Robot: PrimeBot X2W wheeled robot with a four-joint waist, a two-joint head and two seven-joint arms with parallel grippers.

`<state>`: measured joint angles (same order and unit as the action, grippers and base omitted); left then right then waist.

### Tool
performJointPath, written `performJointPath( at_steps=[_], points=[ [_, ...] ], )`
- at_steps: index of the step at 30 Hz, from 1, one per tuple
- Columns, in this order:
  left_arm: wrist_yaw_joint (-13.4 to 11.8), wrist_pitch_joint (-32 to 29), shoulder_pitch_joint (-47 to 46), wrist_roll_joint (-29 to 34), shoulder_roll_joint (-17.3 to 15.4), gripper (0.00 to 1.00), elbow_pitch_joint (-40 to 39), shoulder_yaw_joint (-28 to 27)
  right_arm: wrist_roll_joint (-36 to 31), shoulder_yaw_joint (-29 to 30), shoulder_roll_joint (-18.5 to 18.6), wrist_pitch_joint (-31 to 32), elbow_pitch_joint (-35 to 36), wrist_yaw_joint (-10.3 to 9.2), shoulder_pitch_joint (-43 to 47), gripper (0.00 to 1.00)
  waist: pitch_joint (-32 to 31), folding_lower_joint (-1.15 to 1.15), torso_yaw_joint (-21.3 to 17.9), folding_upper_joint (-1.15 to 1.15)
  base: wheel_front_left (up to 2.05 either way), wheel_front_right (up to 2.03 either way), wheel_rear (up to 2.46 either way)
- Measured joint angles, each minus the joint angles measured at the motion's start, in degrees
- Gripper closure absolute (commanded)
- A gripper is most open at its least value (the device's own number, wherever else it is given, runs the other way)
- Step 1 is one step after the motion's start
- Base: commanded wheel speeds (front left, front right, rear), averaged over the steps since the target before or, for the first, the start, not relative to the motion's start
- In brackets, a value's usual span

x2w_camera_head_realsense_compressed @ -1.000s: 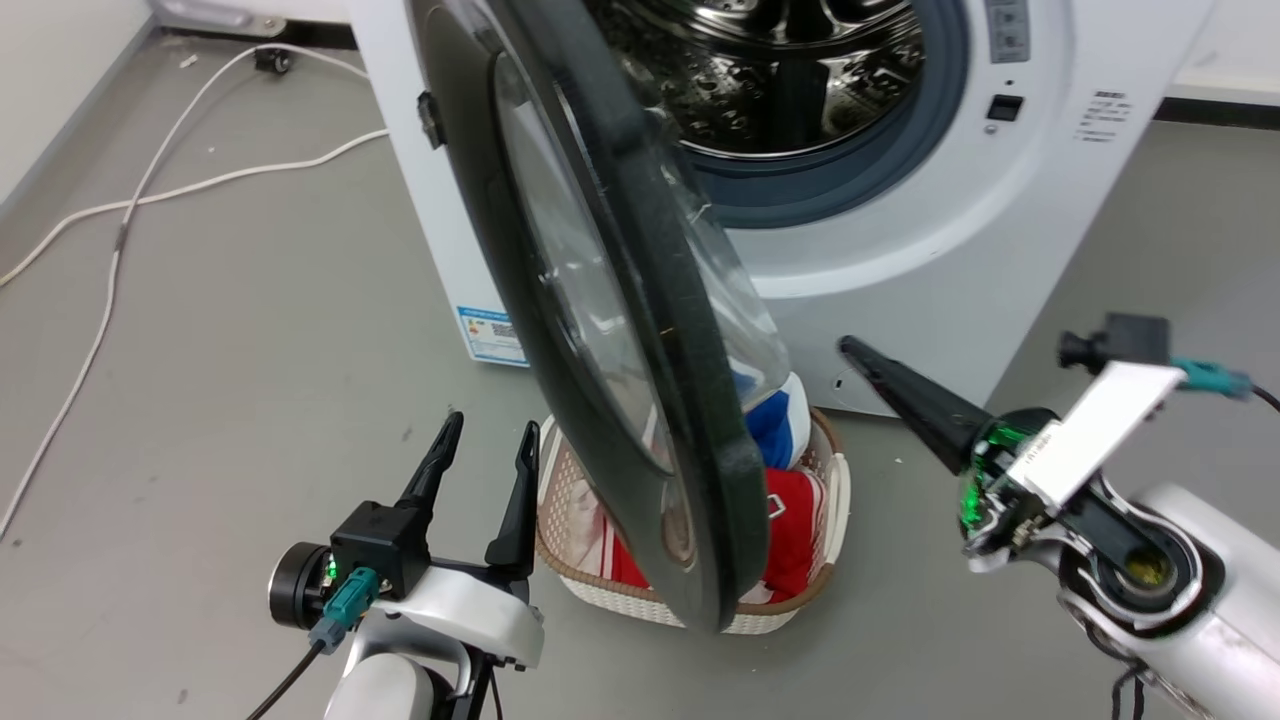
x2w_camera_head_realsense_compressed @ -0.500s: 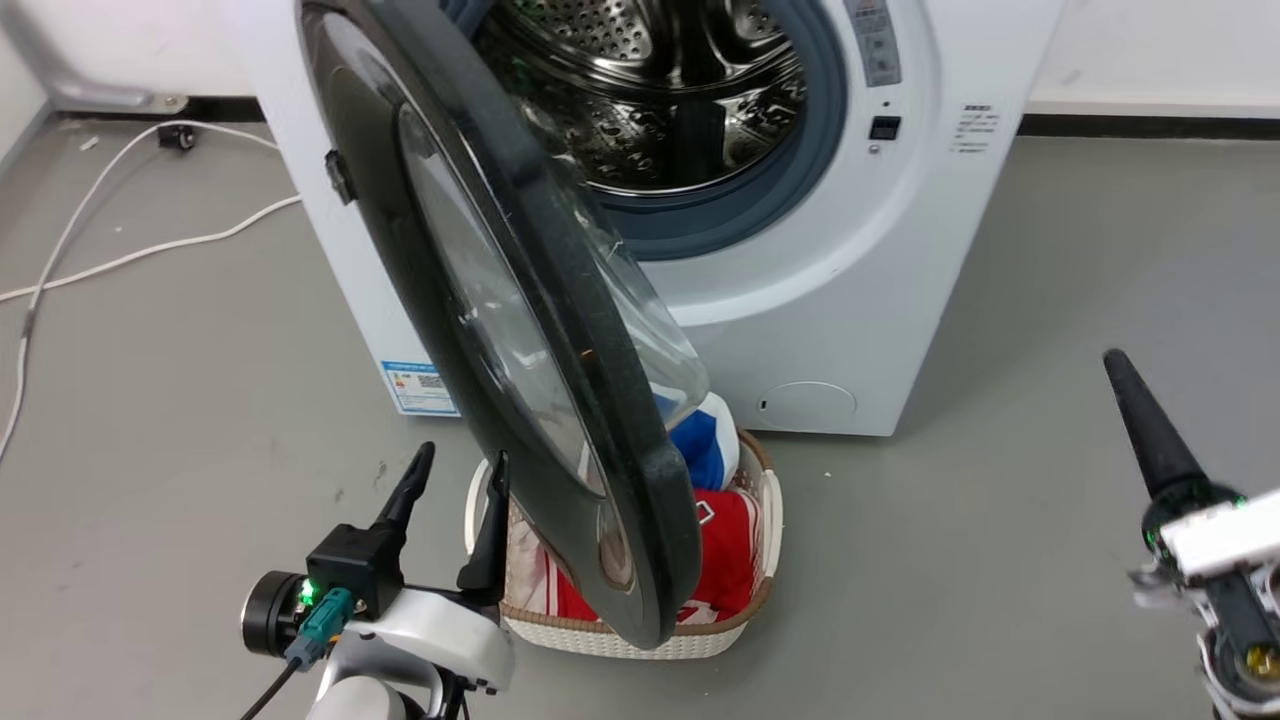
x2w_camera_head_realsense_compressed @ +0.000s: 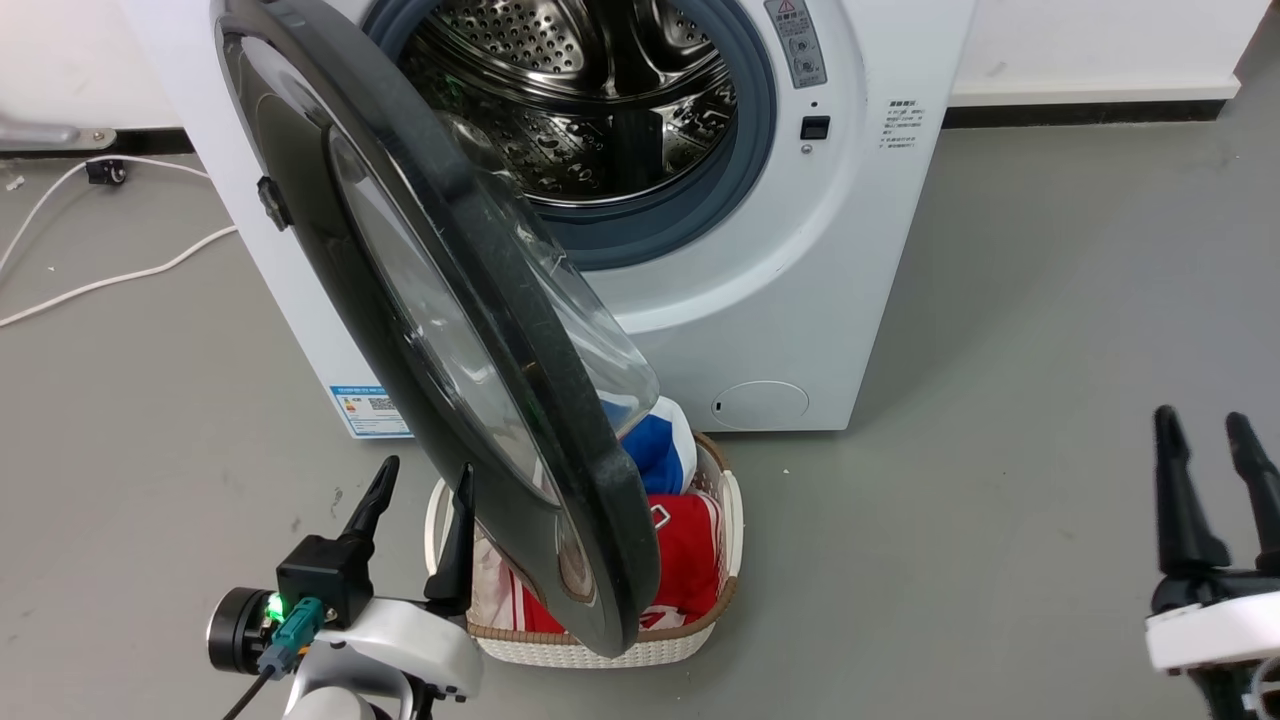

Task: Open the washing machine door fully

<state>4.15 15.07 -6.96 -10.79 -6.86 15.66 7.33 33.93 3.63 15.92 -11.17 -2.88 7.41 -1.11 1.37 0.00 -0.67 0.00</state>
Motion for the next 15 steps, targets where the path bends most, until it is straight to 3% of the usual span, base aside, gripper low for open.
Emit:
performJointPath(
  at_steps=[2, 7, 15],
  points=[
    [-0.2, 0.0, 0.0, -0.1, -0.2, 0.0, 0.1, -0.2, -6.9, 1.6, -3.1, 2.9, 3.9, 0.01, 1.2, 0.0, 0.0, 0.0, -0.1, 0.0, 0.0, 0.0, 0.0],
    [-0.6, 0.0, 0.0, -0.4, -0.6, 0.0, 0.5, -0.3, -16.9, 2.8, -9.4, 8.7, 9.7, 0.08, 4.8, 0.0, -0.2, 0.0, 0.0, 0.0, 0.0, 0.0, 0.0],
    [-0.8, 0.0, 0.0, -0.9, -1.2, 0.0, 1.2, -0.3, -22.8, 0.4, -12.2, 8.5, 8.9, 0.08, 7.6, 0.0, -0.6, 0.0, 0.5, 0.0, 0.0, 0.0, 0.0]
  ],
)
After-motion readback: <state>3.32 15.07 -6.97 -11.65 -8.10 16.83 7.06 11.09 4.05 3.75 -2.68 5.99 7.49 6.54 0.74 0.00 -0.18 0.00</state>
